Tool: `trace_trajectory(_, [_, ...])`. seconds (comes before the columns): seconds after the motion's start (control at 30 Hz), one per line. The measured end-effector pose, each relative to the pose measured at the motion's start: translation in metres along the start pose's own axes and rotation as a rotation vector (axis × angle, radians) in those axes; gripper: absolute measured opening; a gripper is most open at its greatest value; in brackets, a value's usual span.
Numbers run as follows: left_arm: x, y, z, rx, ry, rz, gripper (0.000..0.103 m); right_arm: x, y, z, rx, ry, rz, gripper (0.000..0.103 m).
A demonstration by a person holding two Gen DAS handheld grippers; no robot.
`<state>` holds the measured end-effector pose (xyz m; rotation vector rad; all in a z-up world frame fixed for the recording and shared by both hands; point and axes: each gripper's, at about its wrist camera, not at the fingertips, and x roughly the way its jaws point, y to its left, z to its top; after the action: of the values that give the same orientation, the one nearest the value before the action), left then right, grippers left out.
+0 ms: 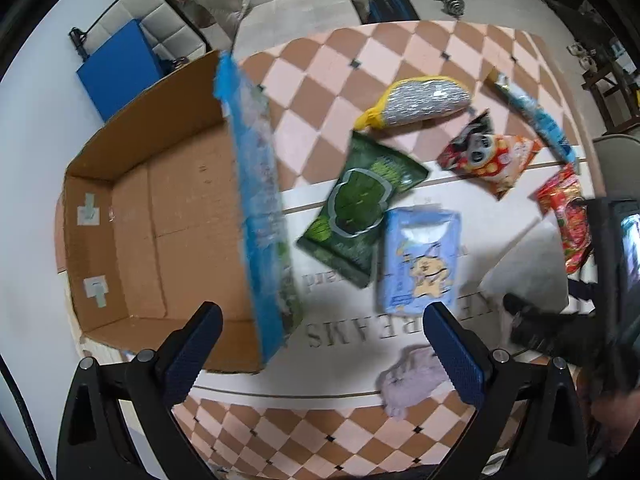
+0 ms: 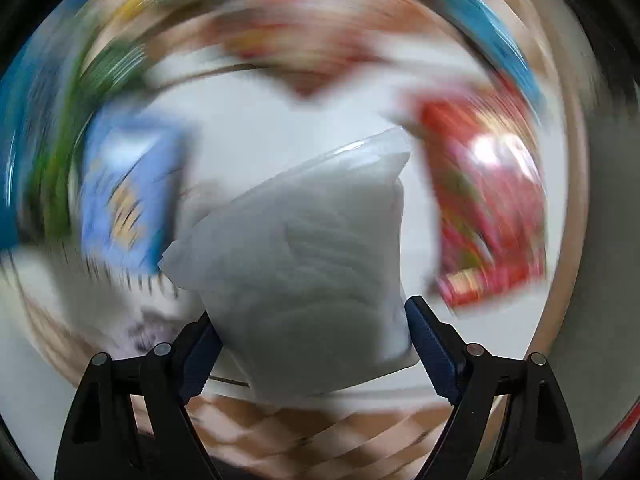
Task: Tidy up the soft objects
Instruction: 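Grasp the blue dog-print wipes pack with the left tool while the right tool grasps the white plastic bag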
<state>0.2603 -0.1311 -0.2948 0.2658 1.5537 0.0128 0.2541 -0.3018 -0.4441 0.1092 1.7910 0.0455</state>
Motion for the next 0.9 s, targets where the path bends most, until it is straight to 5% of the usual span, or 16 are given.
trace_trajectory(0.07, [0.005, -0.012, 0.004, 0.013, 0.012, -0.030, 0.103, -0.003, -0.030, -0.004, 0.128, 0.002, 0.077, 0.089])
trace_trajectory(0.17, [0.029, -0.032, 0.012, 0.042, 0.089, -0.096, 0.103, -0.008, -0.047, -0.010, 0.158, 0.016, 0.138, 0.090])
trace_trajectory(0.4, [0.106, -0.062, 0.028, 0.036, 0.296, -0.185, 0.099, -0.031, -0.056, -0.021, 0.101, -0.015, 0.110, 0.093])
trace_trajectory(0.47, [0.120, -0.064, 0.030, 0.028, 0.325, -0.189, 0.091, -0.030, -0.059, -0.025, 0.089, -0.011, 0.118, 0.093])
trace_trajectory(0.6, [0.135, -0.062, 0.033, 0.012, 0.334, -0.166, 0.069, -0.024, -0.052, -0.023, 0.056, -0.009, 0.111, 0.093])
trace_trajectory(0.83, [0.130, -0.061, 0.028, 0.004, 0.291, -0.155, 0.048, -0.001, -0.040, -0.024, 0.026, 0.039, 0.070, 0.093])
trace_trajectory(0.9, [0.123, -0.061, 0.024, 0.011, 0.278, -0.156, 0.044, 0.001, -0.046, -0.032, 0.052, 0.031, 0.066, 0.087])
